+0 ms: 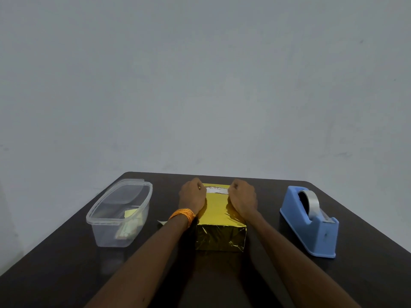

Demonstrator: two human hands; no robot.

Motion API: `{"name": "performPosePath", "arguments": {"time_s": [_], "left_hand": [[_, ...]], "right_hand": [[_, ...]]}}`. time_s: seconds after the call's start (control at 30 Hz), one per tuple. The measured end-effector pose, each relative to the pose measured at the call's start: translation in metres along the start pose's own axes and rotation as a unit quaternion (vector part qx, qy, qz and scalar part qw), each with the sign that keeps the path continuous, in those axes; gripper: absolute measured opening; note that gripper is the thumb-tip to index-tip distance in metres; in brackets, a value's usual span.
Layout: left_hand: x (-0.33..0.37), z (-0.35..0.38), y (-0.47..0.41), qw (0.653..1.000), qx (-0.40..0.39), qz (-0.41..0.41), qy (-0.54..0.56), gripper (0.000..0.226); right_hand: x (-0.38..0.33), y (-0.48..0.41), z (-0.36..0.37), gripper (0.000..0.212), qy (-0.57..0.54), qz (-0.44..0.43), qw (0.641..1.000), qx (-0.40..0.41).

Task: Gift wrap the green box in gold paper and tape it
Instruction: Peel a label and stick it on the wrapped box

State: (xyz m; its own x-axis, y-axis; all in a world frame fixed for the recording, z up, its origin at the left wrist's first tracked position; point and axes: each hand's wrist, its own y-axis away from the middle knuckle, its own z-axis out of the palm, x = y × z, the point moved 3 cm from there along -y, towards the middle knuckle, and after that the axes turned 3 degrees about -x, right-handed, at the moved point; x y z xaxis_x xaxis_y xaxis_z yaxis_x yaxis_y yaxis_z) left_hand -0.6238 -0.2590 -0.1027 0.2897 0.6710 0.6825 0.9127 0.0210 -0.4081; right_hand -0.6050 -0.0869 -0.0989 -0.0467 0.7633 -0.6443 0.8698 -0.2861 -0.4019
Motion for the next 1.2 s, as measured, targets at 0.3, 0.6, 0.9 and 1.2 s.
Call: {"name": "performPosePath", "arguments": {"time_s": [0.3, 0.6, 0.9, 1.2], "left_hand": [[0.002, -0.026, -0.004, 0.999, -0.026, 0.013, -0.032, 0.009], [0.006, -0.117, -0.037, 0.997, 0.058, 0.023, 0.04, 0.018], [-0.045, -0.205, -0.026, 0.988, 0.111, -0.036, 0.102, 0.019], [-0.104, -0.247, -0.012, 0.982, 0.122, -0.093, 0.114, 0.013]], "right_hand": [[-0.009, -0.002, -0.01, 0.018, 0.05, -0.016, 0.998, -0.032], [-0.084, -0.017, -0.027, 0.02, 0.044, -0.082, 0.996, 0.006], [-0.178, -0.001, 0.036, 0.017, -0.032, -0.119, 0.989, -0.079], [-0.203, -0.006, 0.09, 0.035, -0.121, -0.038, 0.976, -0.179]]}}
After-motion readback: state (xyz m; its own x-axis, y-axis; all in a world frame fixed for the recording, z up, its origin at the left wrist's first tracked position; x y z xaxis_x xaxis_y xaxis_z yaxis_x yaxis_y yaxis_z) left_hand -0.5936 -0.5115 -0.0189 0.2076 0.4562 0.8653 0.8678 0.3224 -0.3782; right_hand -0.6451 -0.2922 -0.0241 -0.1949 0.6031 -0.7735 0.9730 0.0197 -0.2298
